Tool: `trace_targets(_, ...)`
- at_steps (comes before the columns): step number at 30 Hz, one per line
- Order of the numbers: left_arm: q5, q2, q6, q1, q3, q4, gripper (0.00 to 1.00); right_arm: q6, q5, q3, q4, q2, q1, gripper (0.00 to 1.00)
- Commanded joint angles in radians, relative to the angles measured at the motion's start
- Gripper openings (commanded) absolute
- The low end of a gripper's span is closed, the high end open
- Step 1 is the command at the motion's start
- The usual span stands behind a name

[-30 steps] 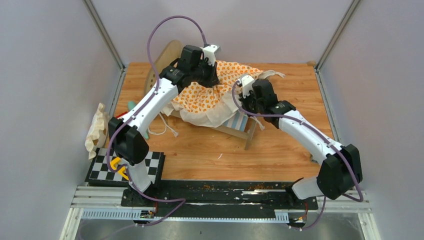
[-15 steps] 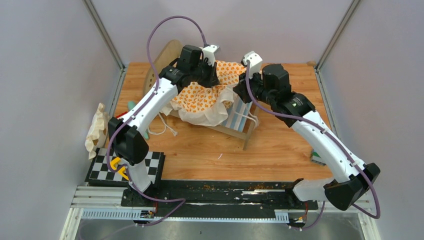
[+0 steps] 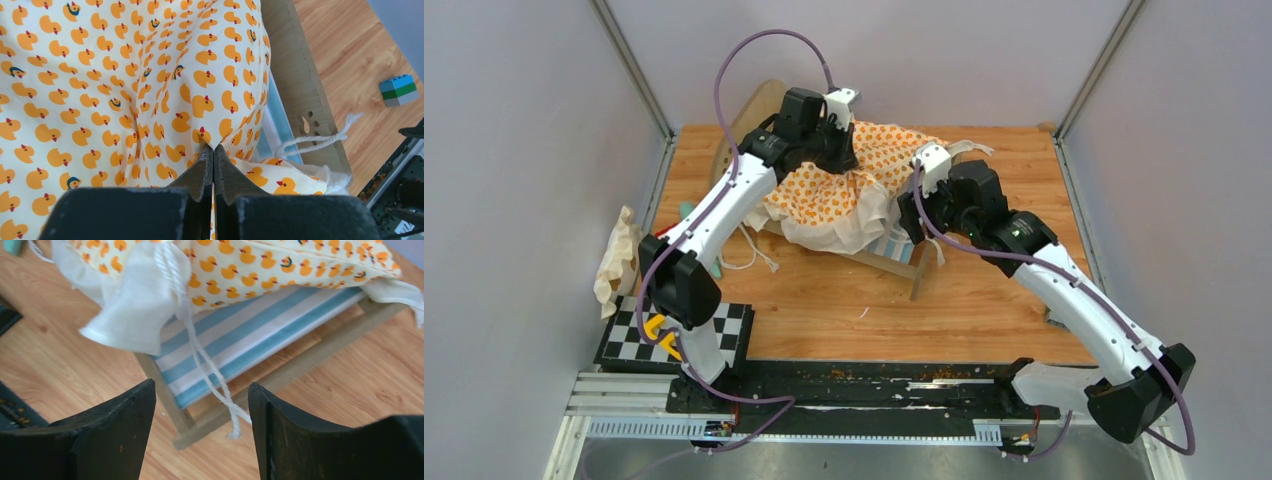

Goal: Set up the pet bed
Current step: Cross the ropes on the bed frame.

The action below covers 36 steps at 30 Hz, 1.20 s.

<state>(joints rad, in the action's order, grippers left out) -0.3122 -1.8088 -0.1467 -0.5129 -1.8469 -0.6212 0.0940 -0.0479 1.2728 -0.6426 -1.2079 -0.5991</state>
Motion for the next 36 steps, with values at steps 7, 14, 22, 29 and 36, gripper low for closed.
trace_targets(7, -0.015, -0.003, 0.036, 0.031, -0.095, -0.026, 0.0, 0.176, -0.031, -0.213, 0.377, 0.035, 0.004, 0.76)
trace_targets(14, -0.028, -0.009, 0.036, 0.036, -0.1, -0.03, 0.0, 0.202, -0.126, -0.198, 0.46, -0.089, 0.003, 0.79)
trace_targets(22, -0.034, -0.008, 0.035, 0.045, -0.103, -0.03, 0.0, 0.203, -0.143, -0.231, 0.547, -0.199, 0.003, 0.79)
trace_targets(29, -0.037, -0.009, 0.035, 0.056, -0.105, -0.028, 0.0, 0.187, -0.131, -0.274, 0.594, -0.264, 0.004, 0.7)
trace_targets(36, -0.047, -0.01, 0.029, 0.068, -0.105, -0.024, 0.0, 0.154, -0.122, -0.321, 0.635, -0.275, 0.003, 0.54)
